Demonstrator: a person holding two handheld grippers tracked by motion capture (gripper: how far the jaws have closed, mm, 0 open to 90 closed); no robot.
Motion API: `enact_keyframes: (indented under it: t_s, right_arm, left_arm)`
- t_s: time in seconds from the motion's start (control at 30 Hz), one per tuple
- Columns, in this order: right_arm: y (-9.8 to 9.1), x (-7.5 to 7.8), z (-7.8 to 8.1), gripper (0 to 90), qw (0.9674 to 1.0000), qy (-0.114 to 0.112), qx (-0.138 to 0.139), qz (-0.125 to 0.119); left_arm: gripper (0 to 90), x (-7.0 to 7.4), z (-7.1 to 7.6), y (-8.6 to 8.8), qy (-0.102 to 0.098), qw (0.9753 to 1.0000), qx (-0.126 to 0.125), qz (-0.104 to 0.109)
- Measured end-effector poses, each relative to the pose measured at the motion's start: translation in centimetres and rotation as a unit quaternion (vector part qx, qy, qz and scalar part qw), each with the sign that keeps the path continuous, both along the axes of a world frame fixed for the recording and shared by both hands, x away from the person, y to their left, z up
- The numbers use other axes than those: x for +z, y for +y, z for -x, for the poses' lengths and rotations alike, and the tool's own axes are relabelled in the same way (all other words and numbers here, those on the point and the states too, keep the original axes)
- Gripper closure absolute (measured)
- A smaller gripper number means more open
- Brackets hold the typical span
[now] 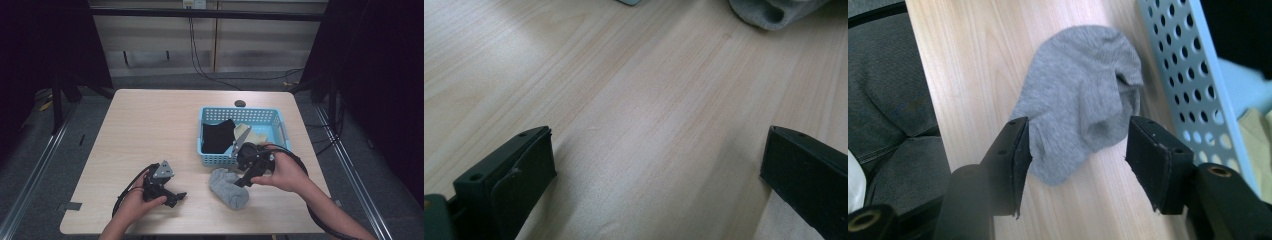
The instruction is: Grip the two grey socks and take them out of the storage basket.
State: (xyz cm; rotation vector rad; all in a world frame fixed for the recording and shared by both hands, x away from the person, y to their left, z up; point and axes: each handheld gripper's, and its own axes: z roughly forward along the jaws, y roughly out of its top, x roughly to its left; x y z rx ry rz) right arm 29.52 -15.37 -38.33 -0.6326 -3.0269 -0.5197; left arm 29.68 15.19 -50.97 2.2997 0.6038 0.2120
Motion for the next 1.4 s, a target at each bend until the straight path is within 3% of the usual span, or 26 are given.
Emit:
enact_keyframes:
  t_s: [0.33,0.7,1.13,1.27,1.4]
  right_arm:
    - [-2.6,-2.2,0.6,36.2,0.9994,-0.004,-0.033,-0.006]
    - [-4.7,-4.5,1.1,34.6,0.9977,-0.004,-0.057,-0.035]
    - [-6.2,-6.9,1.8,29.9,0.9964,-0.029,-0.059,-0.055]
    - [-6.7,-7.4,2.0,27.1,0.9957,-0.044,-0.059,-0.056]
    - [-6.7,-7.5,2.2,25.6,0.9953,-0.046,-0.061,-0.060]
  left_arm:
    - [0.2,0.0,0.0,0.0,0.000,1.0000,0.000,0.000]
    - [0.3,0.0,0.0,0.0,0.000,1.0000,0.000,0.000]
    - [0.2,0.0,0.0,0.0,0.000,1.0000,0.000,0.000]
    - [0.2,0.0,0.0,0.0,0.000,1.0000,0.000,0.000]
    - [0.3,0.0,0.0,0.0,0.000,1.0000,0.000,0.000]
